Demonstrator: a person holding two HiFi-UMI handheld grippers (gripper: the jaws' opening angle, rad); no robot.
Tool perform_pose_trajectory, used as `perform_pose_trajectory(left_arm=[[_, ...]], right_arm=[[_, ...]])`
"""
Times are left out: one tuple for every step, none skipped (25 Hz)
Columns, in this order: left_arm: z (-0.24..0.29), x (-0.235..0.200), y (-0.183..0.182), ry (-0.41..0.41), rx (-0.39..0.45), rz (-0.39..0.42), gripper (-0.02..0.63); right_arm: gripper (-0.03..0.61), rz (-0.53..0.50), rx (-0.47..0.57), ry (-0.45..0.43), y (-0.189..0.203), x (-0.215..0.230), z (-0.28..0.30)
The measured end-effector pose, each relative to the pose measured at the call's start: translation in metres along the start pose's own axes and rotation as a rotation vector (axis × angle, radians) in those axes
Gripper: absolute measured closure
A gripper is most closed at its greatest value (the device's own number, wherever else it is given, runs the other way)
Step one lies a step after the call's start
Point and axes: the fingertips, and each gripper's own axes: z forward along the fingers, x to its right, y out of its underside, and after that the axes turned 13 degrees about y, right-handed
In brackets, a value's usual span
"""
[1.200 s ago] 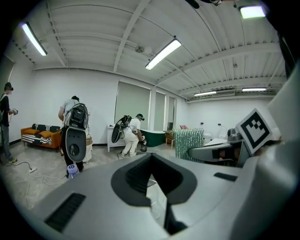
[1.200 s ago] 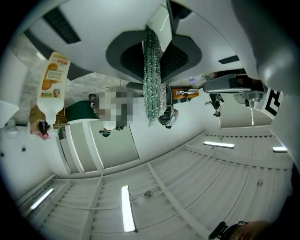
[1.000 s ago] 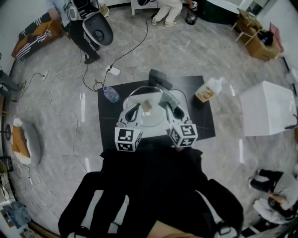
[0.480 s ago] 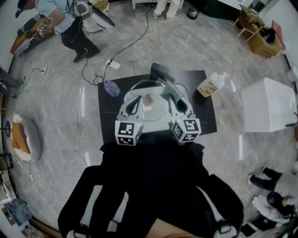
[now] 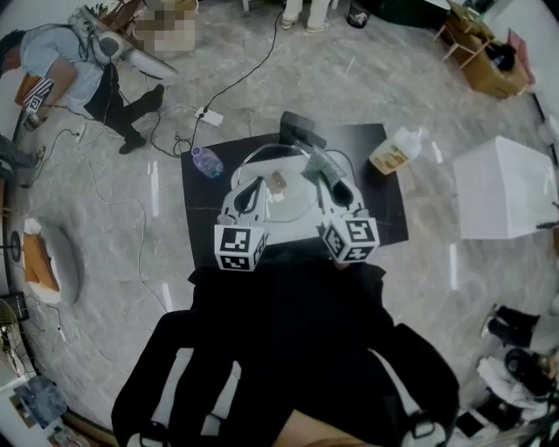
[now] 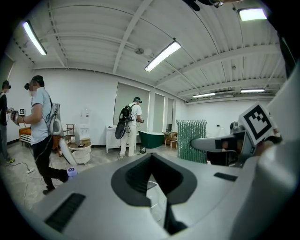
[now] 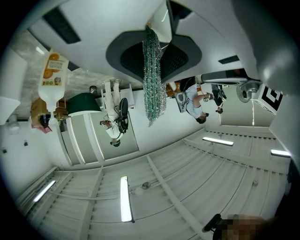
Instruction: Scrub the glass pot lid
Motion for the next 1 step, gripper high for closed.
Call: perform_pose_trajectory(left_arm=[[-0.0003,-0.0004,0.0005,-0.001,-0.001,-0.001,0.611]], right_arm=[[0.509,0.000,-0.001,-0.001,0.0000,0.0000,-0.0001]])
